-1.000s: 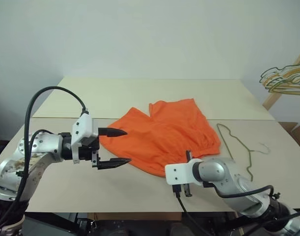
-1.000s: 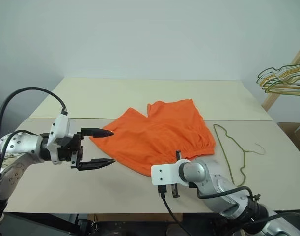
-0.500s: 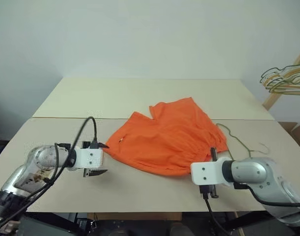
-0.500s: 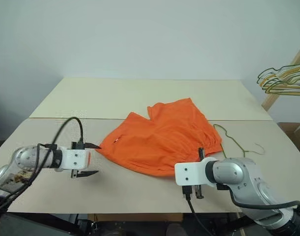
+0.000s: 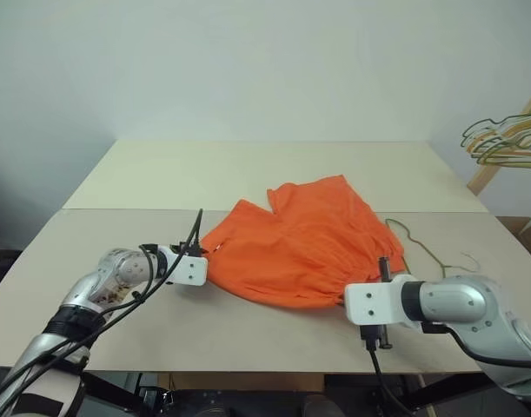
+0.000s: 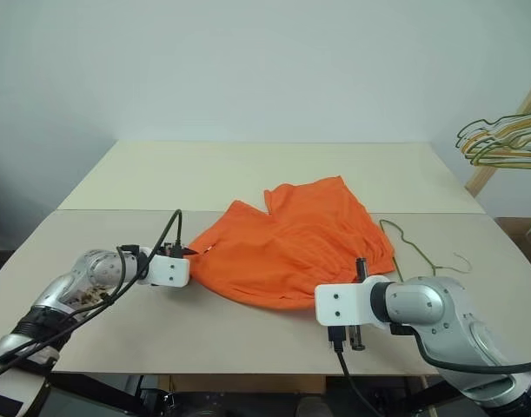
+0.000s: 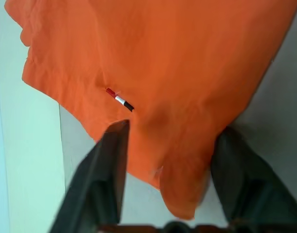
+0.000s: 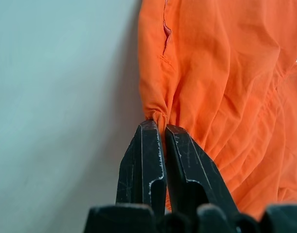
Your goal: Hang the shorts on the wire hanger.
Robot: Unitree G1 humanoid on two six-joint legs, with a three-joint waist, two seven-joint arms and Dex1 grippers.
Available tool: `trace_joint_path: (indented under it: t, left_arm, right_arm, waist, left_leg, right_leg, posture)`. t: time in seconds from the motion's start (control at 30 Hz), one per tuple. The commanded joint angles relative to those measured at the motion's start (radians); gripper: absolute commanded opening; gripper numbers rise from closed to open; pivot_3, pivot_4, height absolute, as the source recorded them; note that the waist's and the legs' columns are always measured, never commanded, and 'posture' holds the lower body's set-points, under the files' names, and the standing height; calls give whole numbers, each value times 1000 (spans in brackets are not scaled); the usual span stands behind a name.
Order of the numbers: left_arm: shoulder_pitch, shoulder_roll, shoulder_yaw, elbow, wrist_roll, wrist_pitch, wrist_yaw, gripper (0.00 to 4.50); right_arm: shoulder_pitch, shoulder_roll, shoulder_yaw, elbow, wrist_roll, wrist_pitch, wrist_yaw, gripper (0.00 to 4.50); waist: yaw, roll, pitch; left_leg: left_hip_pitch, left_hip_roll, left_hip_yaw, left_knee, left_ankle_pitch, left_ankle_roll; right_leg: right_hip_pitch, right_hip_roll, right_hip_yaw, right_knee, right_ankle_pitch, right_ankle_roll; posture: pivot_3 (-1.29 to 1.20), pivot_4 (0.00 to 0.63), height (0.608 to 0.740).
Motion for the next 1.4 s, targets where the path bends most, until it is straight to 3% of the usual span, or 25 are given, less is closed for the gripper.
trace_joint_path:
  t: [0.03, 0.13, 0.3, 0.43, 0.53, 0.67, 0.8, 0.93, 1.03, 1.2, 1.3, 1.4]
  left_arm:
    - [-52, -20, -14, 79, 30, -18, 40, 1153]
    - [-82, -28, -18, 122, 42, -33, 62, 89]
    - [-82, 53, 7, 90, -51, -95, -78, 38]
    - [-33, 252, 14, -28, -198, -166, -351, 38]
    - [34, 367, 32, -131, -281, -161, -453, 38]
    - [211, 515, 104, -315, -400, -112, -504, 38]
    - [509, 638, 275, -572, -538, 0, -493, 38]
    - [786, 647, 469, -786, -621, 121, -524, 38]
    - [859, 617, 535, -855, -634, 187, -521, 38]
    - [677, 550, 453, -785, -574, 216, -452, 38]
    - [359, 403, 352, -634, -491, 287, -341, 38]
    - [-33, 227, 281, -371, -349, 350, -167, 38]
  right_arm:
    - [-8, -9, -45, -24, 17, -13, -8, 0]
    - [-7, -9, -49, -18, 22, -19, -9, 0]
    - [6, -9, -81, 15, 53, -68, -6, 0]
    - [23, -15, -107, 126, 80, -254, -4, 0]
    - [7, -19, -92, 218, 59, -380, -17, 0]
    - [-28, -5, -68, 305, 59, -484, -28, 0]
    - [-17, -12, -64, 385, 74, -615, -25, 0]
    - [9, -43, -77, 455, 96, -739, -3, 0]
    - [17, -74, -82, 506, 114, -819, 26, 0]
    - [-90, -26, -66, 543, 157, -783, 11, 0]
    - [-269, 84, -68, 581, 192, -629, -52, 0]
    - [-492, 203, -77, 712, 112, -551, -193, 0]
  waist:
    - [-3, 0, 0]
    - [-12, 0, 0]
    - [-34, -1, 0]
    - [-62, -1, 1]
    - [-76, -1, 1]
    - [-81, -1, 1]
    - [-79, -1, 2]
    - [-59, -1, 2]
    - [-39, -1, 3]
    - [-18, -1, 6]
    - [-14, 0, 6]
    - [-4, -2, 6]
  left_leg:
    - [0, 0, 0, 0, 0, 0]
    - [-2, 0, -1, 0, 0, -1]
    - [-3, 0, -2, 1, 1, -2]
    - [-3, 1, -2, 0, 2, -4]
    - [-2, 2, -3, -1, 2, -4]
    - [0, 2, -8, -1, 0, 0]
    - [0, 3, -10, -2, 0, 1]
    - [0, 3, -9, -2, 0, 1]
    - [4, 2, -8, -3, -1, 2]
    - [23, 2, 0, -7, -2, 3]
    - [30, 1, 2, -8, -2, 3]
    - [29, 0, 0, -6, -1, 2]
  right_leg:
    - [0, 0, 0, 0, 0, 0]
    - [-1, 0, 0, 0, 0, 0]
    - [-2, 0, -1, 0, 0, 0]
    - [-3, 1, -1, 0, 0, 0]
    - [-1, 0, 0, 0, 0, 1]
    - [-1, 0, 1, 1, -1, 1]
    - [-1, 0, 1, 1, -1, 1]
    - [0, -1, 1, 0, -1, 1]
    - [2, -1, 0, 0, -1, 1]
    - [18, -1, 0, -2, -2, 0]
    - [24, -1, 0, -3, -2, -1]
    - [28, 0, -1, -2, -1, -1]
  posture:
    - [-192, 0, 740]
    - [-188, 0, 740]
    - [-186, 0, 740]
    - [-173, 0, 740]
    - [-156, 0, 740]
    - [-136, 0, 740]
    - [-116, 0, 740]
    - [-106, 0, 740]
    - [-101, 0, 740]
    - [-91, 0, 740]
    - [-90, 0, 740]
    - [-87, 0, 740]
